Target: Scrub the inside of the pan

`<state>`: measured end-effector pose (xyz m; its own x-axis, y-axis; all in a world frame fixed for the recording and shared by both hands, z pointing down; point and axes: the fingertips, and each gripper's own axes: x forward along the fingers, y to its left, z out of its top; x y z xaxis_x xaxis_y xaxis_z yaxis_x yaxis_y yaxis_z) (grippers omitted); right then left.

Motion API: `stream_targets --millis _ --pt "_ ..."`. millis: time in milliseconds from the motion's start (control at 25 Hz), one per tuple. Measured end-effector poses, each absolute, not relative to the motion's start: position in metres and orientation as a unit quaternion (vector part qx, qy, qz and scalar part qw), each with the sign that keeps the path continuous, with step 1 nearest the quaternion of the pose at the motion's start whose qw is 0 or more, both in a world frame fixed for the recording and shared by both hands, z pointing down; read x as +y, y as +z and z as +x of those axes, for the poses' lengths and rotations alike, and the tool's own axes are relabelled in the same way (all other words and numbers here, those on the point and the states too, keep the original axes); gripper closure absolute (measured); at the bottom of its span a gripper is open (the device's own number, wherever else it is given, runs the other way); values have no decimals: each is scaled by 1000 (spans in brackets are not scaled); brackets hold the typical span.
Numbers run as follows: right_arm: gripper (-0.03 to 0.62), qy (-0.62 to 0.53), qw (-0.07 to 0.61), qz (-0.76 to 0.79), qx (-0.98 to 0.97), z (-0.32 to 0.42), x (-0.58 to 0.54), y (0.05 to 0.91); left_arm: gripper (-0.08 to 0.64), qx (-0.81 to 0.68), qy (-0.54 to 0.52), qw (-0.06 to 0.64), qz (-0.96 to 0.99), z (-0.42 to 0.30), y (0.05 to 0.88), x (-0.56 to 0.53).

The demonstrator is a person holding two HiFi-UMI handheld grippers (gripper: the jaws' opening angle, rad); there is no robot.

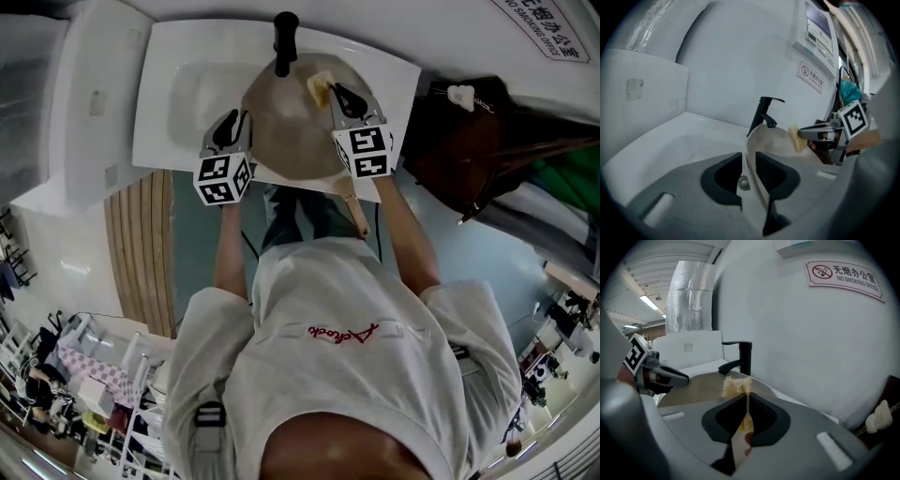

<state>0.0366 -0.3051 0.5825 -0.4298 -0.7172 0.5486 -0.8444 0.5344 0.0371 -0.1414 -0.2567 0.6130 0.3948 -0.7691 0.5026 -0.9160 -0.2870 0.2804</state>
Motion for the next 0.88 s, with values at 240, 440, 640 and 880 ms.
stream_targets --millis 240,440,640,880 --pt "566 106 303 458 -829 31 -310 602 485 -527 146 271 792 -137 619 -256" --pt "566 46 358 432 -826 19 -314 607 509 -524 146 274 793 -139 620 -256" --pt "566 -19 407 395 -823 9 -316 615 509 -522 143 277 794 -139 619 -256" --pt "566 -143 482 321 -803 -2 -314 629 509 -522 139 277 795 -138 619 -256"
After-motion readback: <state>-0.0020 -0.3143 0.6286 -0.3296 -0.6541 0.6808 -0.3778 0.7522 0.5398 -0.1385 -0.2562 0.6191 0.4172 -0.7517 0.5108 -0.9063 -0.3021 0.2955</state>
